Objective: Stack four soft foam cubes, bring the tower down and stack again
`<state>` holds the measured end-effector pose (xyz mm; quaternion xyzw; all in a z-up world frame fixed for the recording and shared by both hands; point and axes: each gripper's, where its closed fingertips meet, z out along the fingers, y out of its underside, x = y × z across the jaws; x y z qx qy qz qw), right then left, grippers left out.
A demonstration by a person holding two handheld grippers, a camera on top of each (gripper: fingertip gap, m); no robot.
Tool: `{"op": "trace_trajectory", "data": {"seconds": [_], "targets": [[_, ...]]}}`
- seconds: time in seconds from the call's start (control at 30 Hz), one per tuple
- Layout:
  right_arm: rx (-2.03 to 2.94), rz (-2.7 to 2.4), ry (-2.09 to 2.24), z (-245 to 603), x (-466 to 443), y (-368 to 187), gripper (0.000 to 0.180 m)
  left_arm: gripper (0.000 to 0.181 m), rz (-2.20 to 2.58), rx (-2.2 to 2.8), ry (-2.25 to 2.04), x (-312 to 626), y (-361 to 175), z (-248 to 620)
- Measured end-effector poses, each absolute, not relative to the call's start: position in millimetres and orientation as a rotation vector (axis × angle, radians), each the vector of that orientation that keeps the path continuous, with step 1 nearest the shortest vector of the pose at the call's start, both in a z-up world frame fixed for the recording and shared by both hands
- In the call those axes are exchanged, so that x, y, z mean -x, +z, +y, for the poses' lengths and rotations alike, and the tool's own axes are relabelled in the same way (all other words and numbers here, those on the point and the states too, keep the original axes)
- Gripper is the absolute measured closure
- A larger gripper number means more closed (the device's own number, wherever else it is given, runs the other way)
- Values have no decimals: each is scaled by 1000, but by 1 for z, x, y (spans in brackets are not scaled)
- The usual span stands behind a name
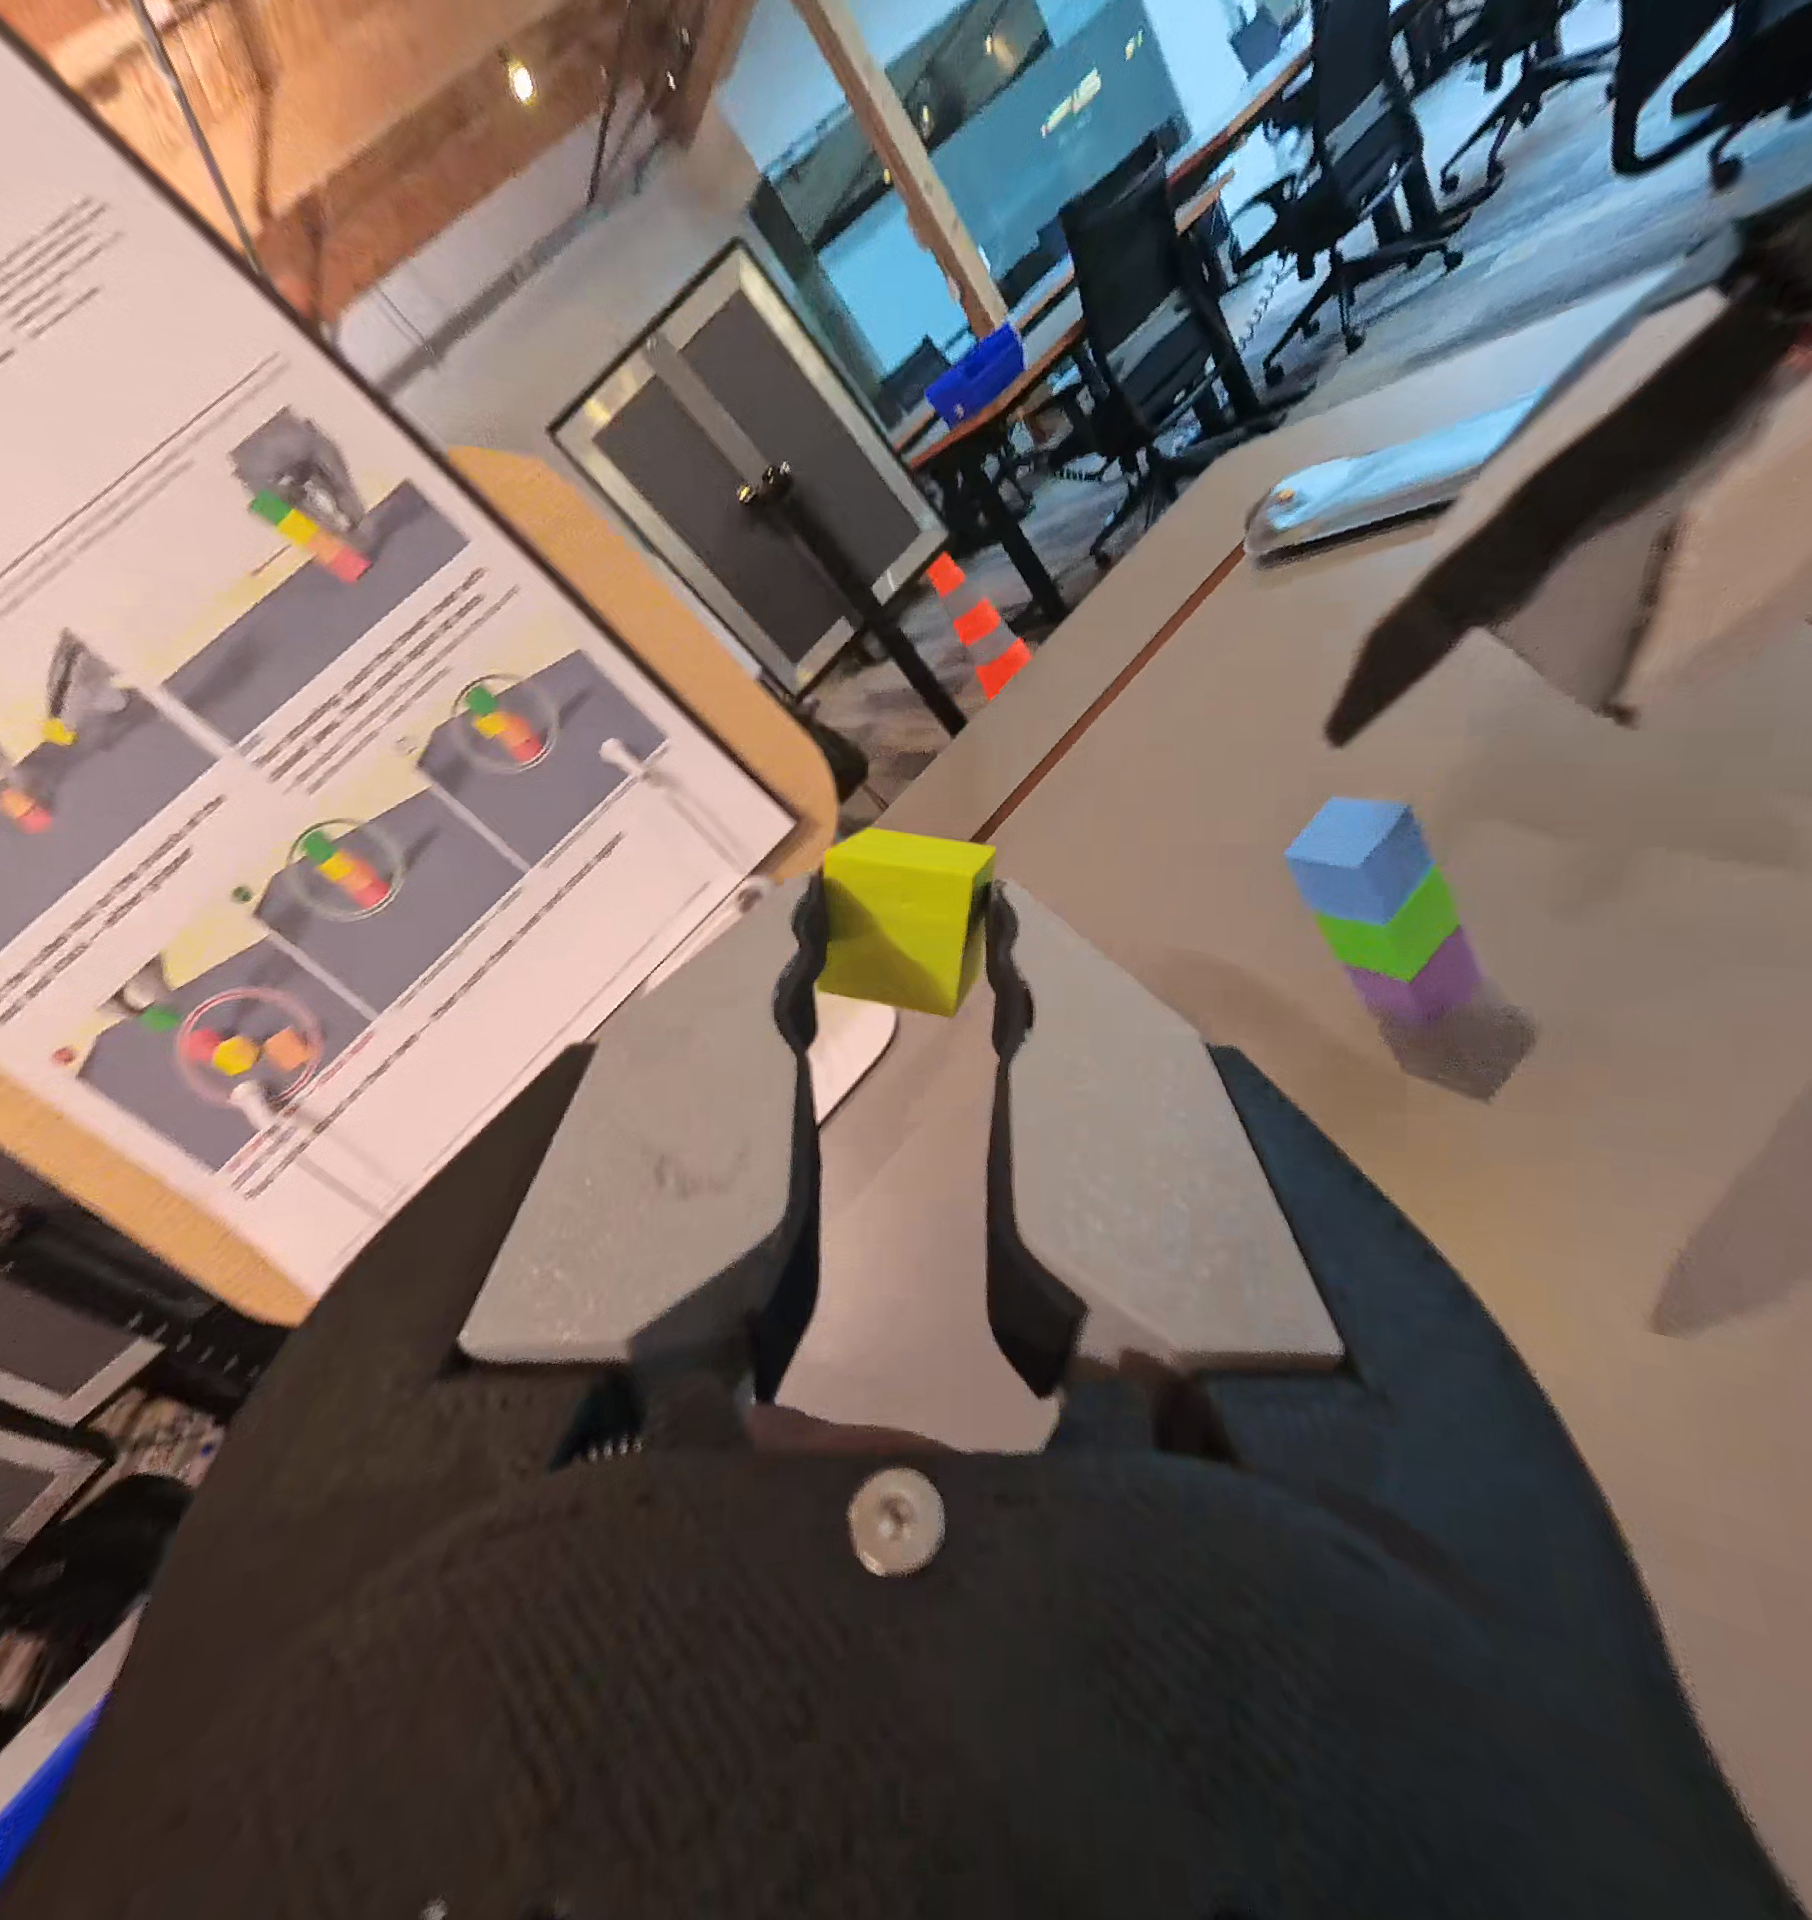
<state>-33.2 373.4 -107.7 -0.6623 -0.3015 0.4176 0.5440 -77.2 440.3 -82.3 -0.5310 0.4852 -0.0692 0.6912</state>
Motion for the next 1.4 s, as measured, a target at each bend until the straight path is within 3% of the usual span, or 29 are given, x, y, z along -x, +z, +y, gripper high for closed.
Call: {"op": "trace_trajectory", "data": {"seconds": [0.43,0.8,0.87,0.93,1.13,1.4], "targets": [[1617,-685,947,384,33,-117,124,152,1172,1038,-219,52,-111,409],[1641,-700,1029,376,55,-122,123,152,1280,853,-28,32,-122,385],[1667,-704,1008,378,59,-129,130,152,1297,838,-2,29,-126,383],[1722,-706,923,385,56,-140,150,152,1315,848,4,26,-131,382],[1790,-726,763,393,46,-153,152,154,1318,927,-42,24,-144,389],[1799,-995,479,406,-16,-128,153,160,1285,1220,-139,42,-170,427]]}}
